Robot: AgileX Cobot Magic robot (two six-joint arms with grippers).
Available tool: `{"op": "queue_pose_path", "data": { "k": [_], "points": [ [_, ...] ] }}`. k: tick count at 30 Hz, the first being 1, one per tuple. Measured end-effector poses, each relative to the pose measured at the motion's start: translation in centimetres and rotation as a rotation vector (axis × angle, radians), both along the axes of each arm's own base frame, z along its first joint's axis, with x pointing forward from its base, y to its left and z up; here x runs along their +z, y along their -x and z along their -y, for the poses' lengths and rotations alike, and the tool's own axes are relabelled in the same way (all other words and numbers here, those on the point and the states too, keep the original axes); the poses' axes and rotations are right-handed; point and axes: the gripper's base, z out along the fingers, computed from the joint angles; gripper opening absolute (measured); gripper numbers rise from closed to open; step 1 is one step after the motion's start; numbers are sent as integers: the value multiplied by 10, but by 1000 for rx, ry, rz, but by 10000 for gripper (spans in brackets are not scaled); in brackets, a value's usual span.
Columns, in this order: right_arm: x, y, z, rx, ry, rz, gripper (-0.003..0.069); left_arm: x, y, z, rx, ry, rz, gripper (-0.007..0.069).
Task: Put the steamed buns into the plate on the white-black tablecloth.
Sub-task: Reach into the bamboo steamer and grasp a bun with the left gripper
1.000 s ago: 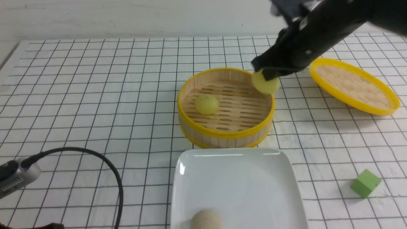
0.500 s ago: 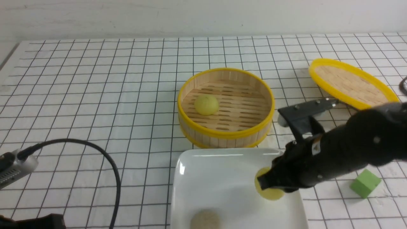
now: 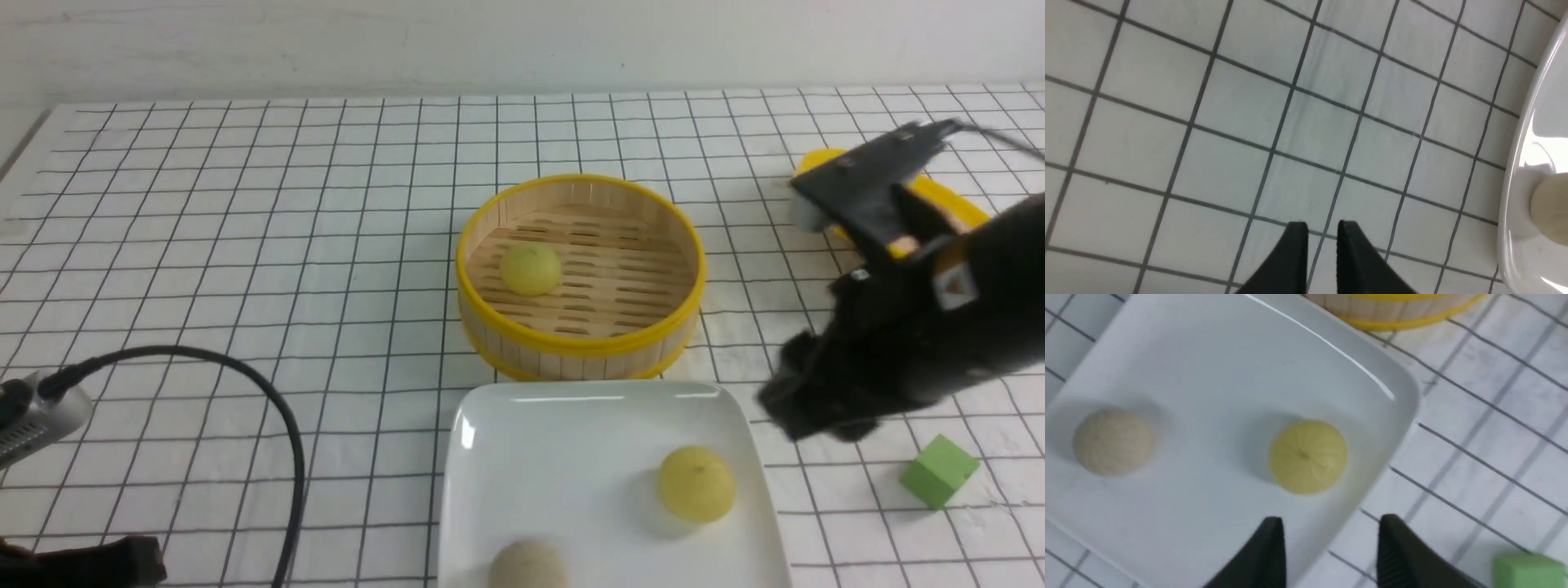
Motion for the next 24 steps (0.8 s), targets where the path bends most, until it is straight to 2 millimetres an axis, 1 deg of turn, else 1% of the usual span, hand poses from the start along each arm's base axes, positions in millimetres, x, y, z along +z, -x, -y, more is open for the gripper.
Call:
{"op": "queue_pose_path", "data": {
  "k": [1,2,3,4,5,6,7,8,9,12,13,14,15,18,19,20,21,23,24],
  "points": [
    [7,10,10,-11,33,6,183,0,-1,0,1,-1,0,139],
    [14,22,23,-28,64,27,88,-1,-3,0,-2,-3,-8,139],
    [14,31,31,-40,87,27,42,-2,-5,0,-8,-6,-19,136],
    [14,35,35,-47,97,34,25,-2,-6,0,-12,-8,-23,133],
    [11,51,48,-75,102,47,-10,-1,-13,0,-47,-20,-43,109],
    [6,60,55,-88,102,54,-15,0,-17,0,-65,-23,-61,90],
    [-1,68,61,-100,99,60,-16,2,-23,1,-88,-20,-74,55],
    [-3,69,63,-104,99,60,-16,2,-25,1,-92,-18,-75,48],
    [-13,80,70,-116,88,73,-16,9,-36,4,-131,2,-74,15],
    [-38,94,79,-128,69,84,-16,21,-65,16,-243,39,-76,2],
    [-41,95,80,-127,69,83,-16,23,-69,19,-261,44,-75,2],
    [-51,99,83,-128,67,86,-16,33,-88,33,-336,60,-60,2],
    [-54,101,84,-126,66,91,-16,36,-94,39,-359,62,-57,2],
    [-58,103,85,-124,60,97,-16,43,-126,69,-429,64,-43,11],
    [-57,103,85,-124,54,104,-16,41,-145,85,-441,56,-53,30],
    [-57,102,85,-124,53,105,-16,41,-146,90,-449,54,-54,34],
    [-57,102,84,-124,49,109,-16,44,-162,103,-448,35,-47,64],
    [-57,102,84,-125,45,114,-15,39,-180,118,-453,8,-61,102],
    [-56,101,84,-126,40,117,-14,40,-199,137,-462,-26,-44,162]
  ]
}}
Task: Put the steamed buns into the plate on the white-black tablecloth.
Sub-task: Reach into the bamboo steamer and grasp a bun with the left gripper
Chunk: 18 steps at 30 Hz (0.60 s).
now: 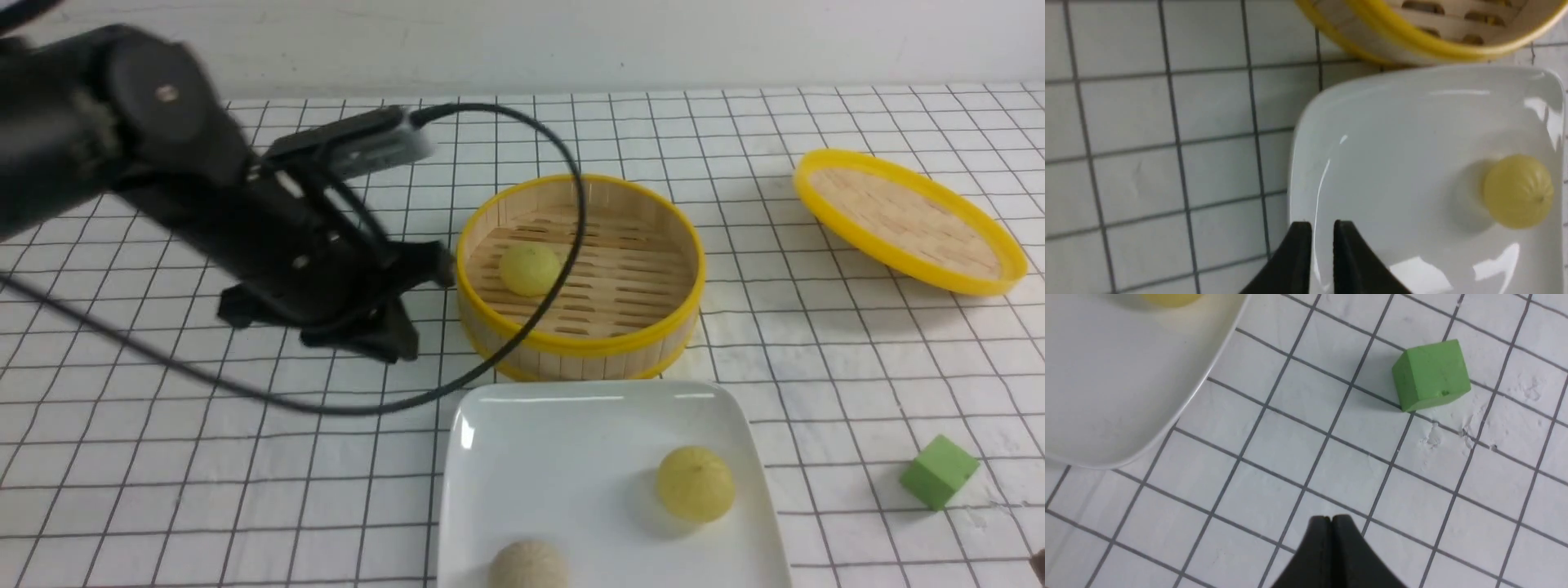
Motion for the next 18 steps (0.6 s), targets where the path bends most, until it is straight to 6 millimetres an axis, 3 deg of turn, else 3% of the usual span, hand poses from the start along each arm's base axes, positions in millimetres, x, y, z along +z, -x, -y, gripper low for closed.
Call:
{"op": "queue_pose_path", "data": {
  "k": [7,13,14,18],
  "points": [
    [0,0,-1,-16,-19,1,-9,-13,-68,58,-72,-78,83,349],
    [1,-1,-1,-15,-27,11,-8,-31,-105,78,-86,-114,137,374],
    [1,-1,-2,-14,-30,16,-6,-41,-115,82,-88,-127,146,375],
    [2,-2,-2,-14,-32,18,-1,-60,-127,88,-88,-140,147,350]
  ]
}}
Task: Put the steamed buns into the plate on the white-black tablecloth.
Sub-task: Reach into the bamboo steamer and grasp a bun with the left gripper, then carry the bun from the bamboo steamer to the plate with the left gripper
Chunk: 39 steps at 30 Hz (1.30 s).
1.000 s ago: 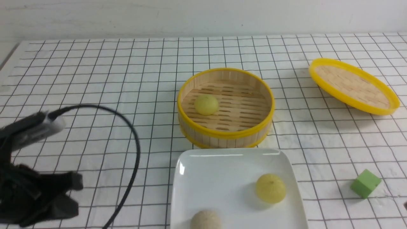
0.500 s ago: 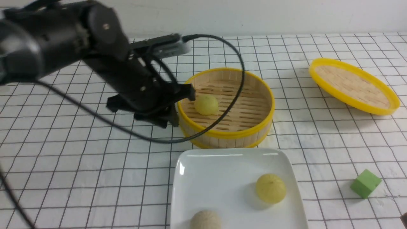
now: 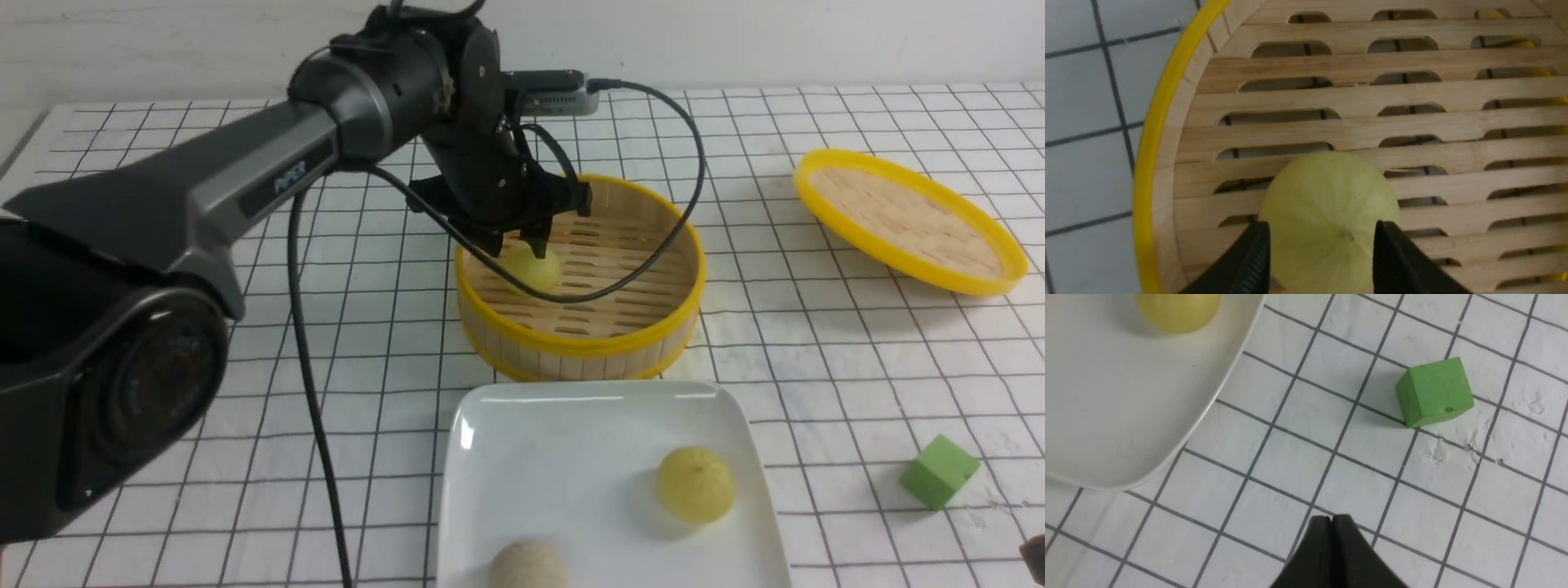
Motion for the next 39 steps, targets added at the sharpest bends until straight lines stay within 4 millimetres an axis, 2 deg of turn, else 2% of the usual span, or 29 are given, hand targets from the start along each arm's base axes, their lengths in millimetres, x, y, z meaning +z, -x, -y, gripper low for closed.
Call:
{"op": "queue_pose_path", "data": {
  "k": [1,3,5,7,9,11,12,15,16,17,19,20,22,24,25,26,27,28,29,30,31,33,35,36,39],
  "points": [
    [0,0,0,1,0,0,-1,-1,0,0,0,-1,-1,346],
    [0,0,0,0,0,0,0,-13,-3,2,23,1,-23,267],
    [0,0,0,-1,-1,0,1,-15,-4,2,53,13,-32,169],
    [0,0,0,-1,-1,0,1,-10,-3,2,70,21,-35,57],
    [0,0,0,-1,-1,0,2,1,-1,1,68,23,-40,29],
    [0,0,0,-2,-1,-1,5,25,6,-2,47,28,-39,22],
    [0,0,0,-2,-1,-1,5,31,8,-2,45,29,-40,21],
    [0,0,0,-2,-1,-1,8,102,30,-13,6,68,42,22],
    [0,0,0,-2,-1,-1,8,108,32,-14,1,71,52,22],
    [0,0,0,-2,-1,-1,9,140,46,-21,-18,85,100,22],
    [0,0,0,-2,0,-2,8,179,70,-34,-49,91,152,22],
    [0,0,0,-2,0,-2,8,185,75,-37,-54,92,160,22],
    [0,0,0,-3,-1,-5,10,216,102,-49,-68,119,206,22],
    [0,0,0,-3,-2,-7,12,222,115,-51,-84,131,206,22],
    [0,0,0,-3,-2,-7,13,219,124,-50,-101,132,183,22],
    [0,1,0,-3,-3,-8,13,208,134,-44,-128,118,135,22],
    [0,1,0,-3,-3,-8,13,205,136,-43,-133,116,125,22],
    [0,1,0,-3,-3,-8,13,176,148,-28,-186,75,24,23],
    [0,1,0,-3,-3,-8,13,172,150,-26,-192,69,12,23],
    [0,1,0,-3,-3,-8,13,138,163,-12,-240,13,-86,26],
    [0,1,0,-3,-3,-8,14,124,168,-5,-262,-5,-116,27],
    [0,1,0,-4,-2,-9,17,78,180,10,-299,-50,-190,29],
    [0,1,0,-6,-3,-10,19,44,187,20,-293,-66,-225,32],
    [0,1,0,-8,-5,-14,20,30,189,23,-283,-68,-232,35],
    [5,2,0,-19,-14,-30,21,9,187,27,-263,-66,-227,48]
  ]
}}
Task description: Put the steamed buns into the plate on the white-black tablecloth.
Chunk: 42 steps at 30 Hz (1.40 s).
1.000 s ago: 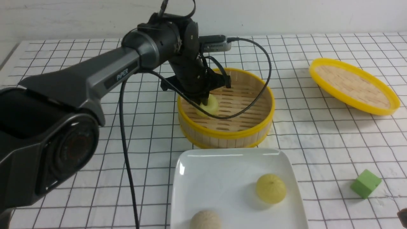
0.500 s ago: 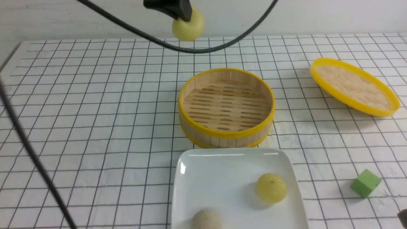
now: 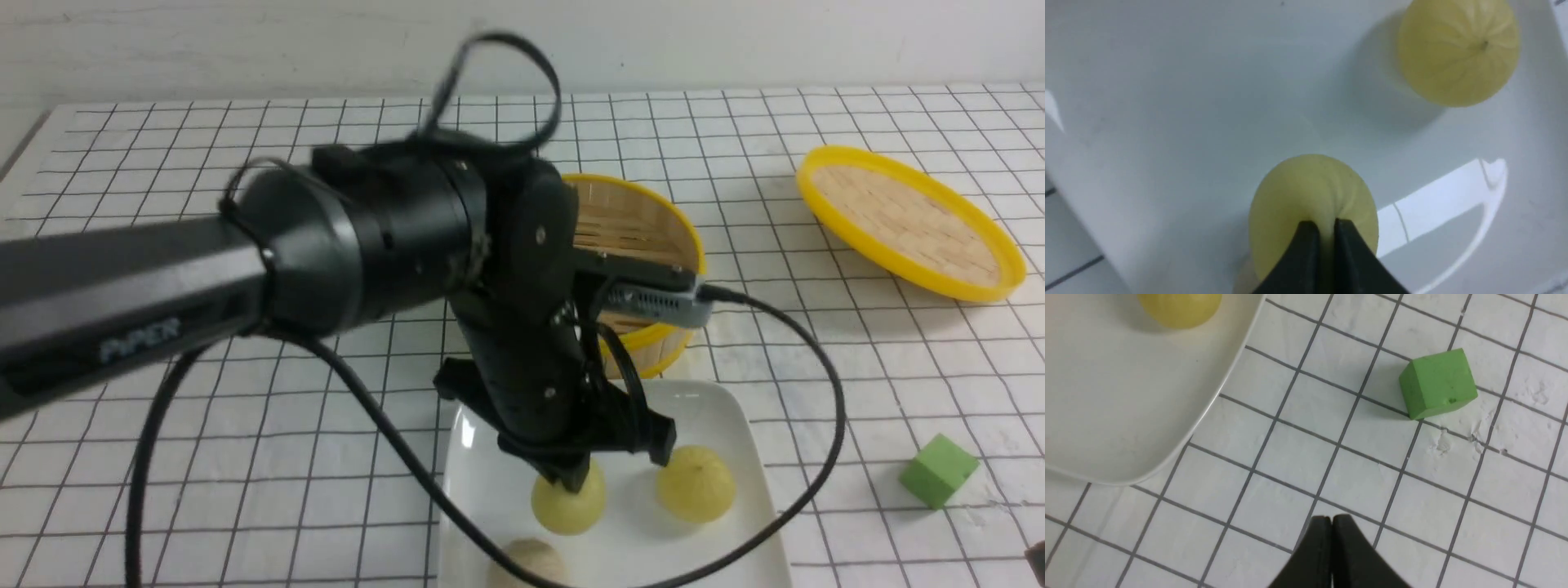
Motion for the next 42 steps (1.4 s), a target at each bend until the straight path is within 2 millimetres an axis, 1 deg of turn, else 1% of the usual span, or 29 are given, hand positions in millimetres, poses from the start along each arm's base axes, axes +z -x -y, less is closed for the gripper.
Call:
{"op": "queue_pose_path", "data": {
  "k": [1,2,3,4,5,6,8,9,10,11,12,13,14,15,16,17,18,19,20,22,24,27,29,33,36,37,38,40,42],
  "points": [
    [9,2,0,-5,-15,-2,22,-13,-3,3,13,1,9,73],
    [12,2,0,-6,-16,-2,22,-14,-4,3,15,2,11,73],
    [22,5,2,-10,-30,2,22,-23,-7,6,29,6,18,108],
    [28,9,4,-13,-39,7,24,-27,-9,8,35,9,24,135],
    [37,14,7,-16,-50,20,25,-30,-11,9,50,11,22,179],
    [38,15,8,-18,-49,16,26,-31,-11,9,53,12,22,179],
    [52,33,21,-26,-70,47,26,-34,-12,10,80,13,18,268],
    [54,36,23,-26,-77,58,26,-34,-12,10,85,13,17,281],
    [61,49,32,-31,-95,85,26,-34,-12,9,93,11,18,331],
    [65,61,40,-34,-119,120,26,-33,-12,9,93,9,22,357],
    [66,63,41,-34,-126,129,26,-33,-13,9,93,9,23,366],
    [67,71,47,-37,-145,151,26,-31,-12,8,92,9,27,382],
    [68,89,58,-43,-201,219,27,-25,-12,8,90,13,38,404],
    [68,89,58,-44,-202,219,27,-24,-12,8,89,13,40,405],
    [68,105,69,-50,-263,292,29,-13,-12,7,85,29,65,416],
    [66,113,74,-51,-295,332,29,-5,-12,6,84,42,80,418],
    [65,114,75,-51,-301,339,29,-5,-12,6,83,42,82,419],
    [59,121,80,-48,-338,392,29,3,-12,5,82,55,100,420],
    [54,123,81,-42,-370,442,29,11,-11,5,82,72,115,421],
    [46,118,77,-29,-399,497,27,18,-10,4,82,86,129,421],
    [36,106,68,-11,-424,541,11,18,-10,4,81,87,130,412],
    [30,98,62,0,-439,560,-5,18,-9,4,81,83,125,384],
    [29,92,55,13,-476,586,-16,18,-10,3,78,77,128,317],
    [37,89,53,37,-521,685,-16,18,-10,3,77,74,128,177],
    [36,85,50,46,-538,737,-16,18,-10,3,74,70,133,79],
    [36,84,50,47,-540,744,-16,18,-10,3,74,70,133,66],
    [33,82,48,49,-538,754,-16,18,-10,3,74,70,133,26],
    [29,80,47,51,-537,758,-16,18,-10,3,73,68,135,2],
    [28,79,46,52,-536,759,-15,18,-10,3,73,67,136,2]
  ]
}}
